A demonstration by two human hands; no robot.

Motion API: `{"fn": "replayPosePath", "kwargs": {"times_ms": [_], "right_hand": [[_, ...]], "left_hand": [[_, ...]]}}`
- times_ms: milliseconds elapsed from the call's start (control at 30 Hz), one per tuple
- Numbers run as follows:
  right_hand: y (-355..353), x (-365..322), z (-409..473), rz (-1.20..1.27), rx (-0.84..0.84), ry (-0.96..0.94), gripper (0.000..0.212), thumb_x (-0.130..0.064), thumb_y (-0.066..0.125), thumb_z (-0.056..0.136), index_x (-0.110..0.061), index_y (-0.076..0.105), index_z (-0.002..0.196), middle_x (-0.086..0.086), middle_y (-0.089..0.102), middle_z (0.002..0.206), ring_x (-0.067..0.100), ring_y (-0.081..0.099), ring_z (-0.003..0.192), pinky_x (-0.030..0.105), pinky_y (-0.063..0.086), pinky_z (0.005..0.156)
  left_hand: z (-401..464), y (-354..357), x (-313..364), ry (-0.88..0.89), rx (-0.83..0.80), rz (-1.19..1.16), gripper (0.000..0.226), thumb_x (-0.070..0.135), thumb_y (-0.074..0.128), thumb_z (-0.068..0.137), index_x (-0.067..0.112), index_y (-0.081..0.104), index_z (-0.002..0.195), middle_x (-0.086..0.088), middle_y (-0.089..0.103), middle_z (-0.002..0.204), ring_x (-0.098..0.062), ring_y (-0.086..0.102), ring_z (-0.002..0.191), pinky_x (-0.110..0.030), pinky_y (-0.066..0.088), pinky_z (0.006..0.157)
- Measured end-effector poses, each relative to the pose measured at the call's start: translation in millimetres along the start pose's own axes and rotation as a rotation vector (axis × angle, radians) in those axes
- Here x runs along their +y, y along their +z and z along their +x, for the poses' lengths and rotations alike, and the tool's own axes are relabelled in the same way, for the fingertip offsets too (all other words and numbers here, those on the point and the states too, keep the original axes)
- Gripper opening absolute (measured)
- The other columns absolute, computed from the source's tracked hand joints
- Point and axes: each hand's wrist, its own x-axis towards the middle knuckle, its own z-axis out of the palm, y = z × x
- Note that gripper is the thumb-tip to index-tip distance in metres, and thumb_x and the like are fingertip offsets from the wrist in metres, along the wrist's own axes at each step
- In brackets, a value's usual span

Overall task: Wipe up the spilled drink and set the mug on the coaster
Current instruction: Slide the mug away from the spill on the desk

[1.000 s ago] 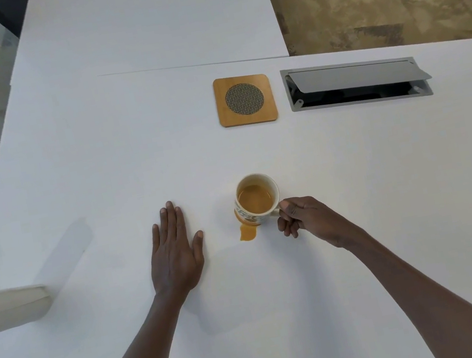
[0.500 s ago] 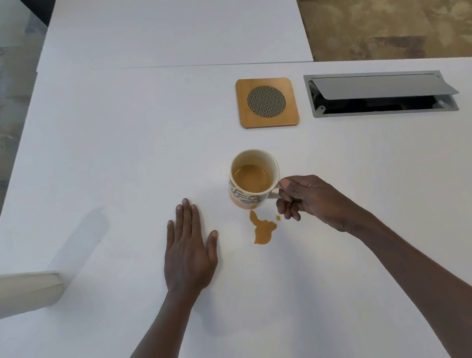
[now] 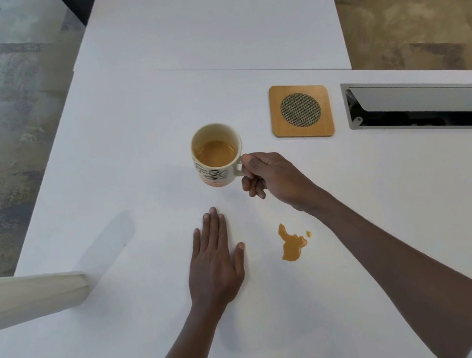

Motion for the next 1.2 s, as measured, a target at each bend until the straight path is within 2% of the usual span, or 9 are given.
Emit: {"fn": "replayPosePath", "kwargs": {"times_ms": [467,933,1200], "right_hand": [[54,8,70,-0.042,-0.070,0.045,0.041,-0.032,0.039,0.105,-0.016,0.047,0.069,0.009,0.060,0.070,0.024,0.053,0.064,0.030,0.040,0.055],[57,22,83,-0.076,-0.130,0.055,0.039,-0.034,0.039,0.105,-0.017,0.051,0.071,0.008,0.062,0.071,0.022,0.054,0.064,0.031,0.042,0.057],[55,23,83,-0.102,-0.142,0.055,0.040,-0.037,0.039,0.105,-0.009,0.054,0.081,0.013,0.064,0.076,0.022,0.054,0.065,0.031,0.043,0.056]], "left_hand": [[1,2,0,-0.006,0.009,-0.019,0.069,0.046,0.028,0.104,0.012,0.009,0.162,-0.005,0.003,0.171,-0.016,-0.004,0.158,-0.040,0.009,0.128],[1,-1,1,-0.016,-0.007,-0.024,0.071,0.047,0.028,0.103,0.013,0.009,0.162,-0.004,0.002,0.171,-0.015,-0.004,0.158,-0.039,0.008,0.128],[2,-1,1,-0.021,-0.002,-0.023,0.072,0.048,0.030,0.103,0.013,0.010,0.162,-0.004,0.002,0.171,-0.015,-0.005,0.158,-0.038,0.007,0.128]]}}
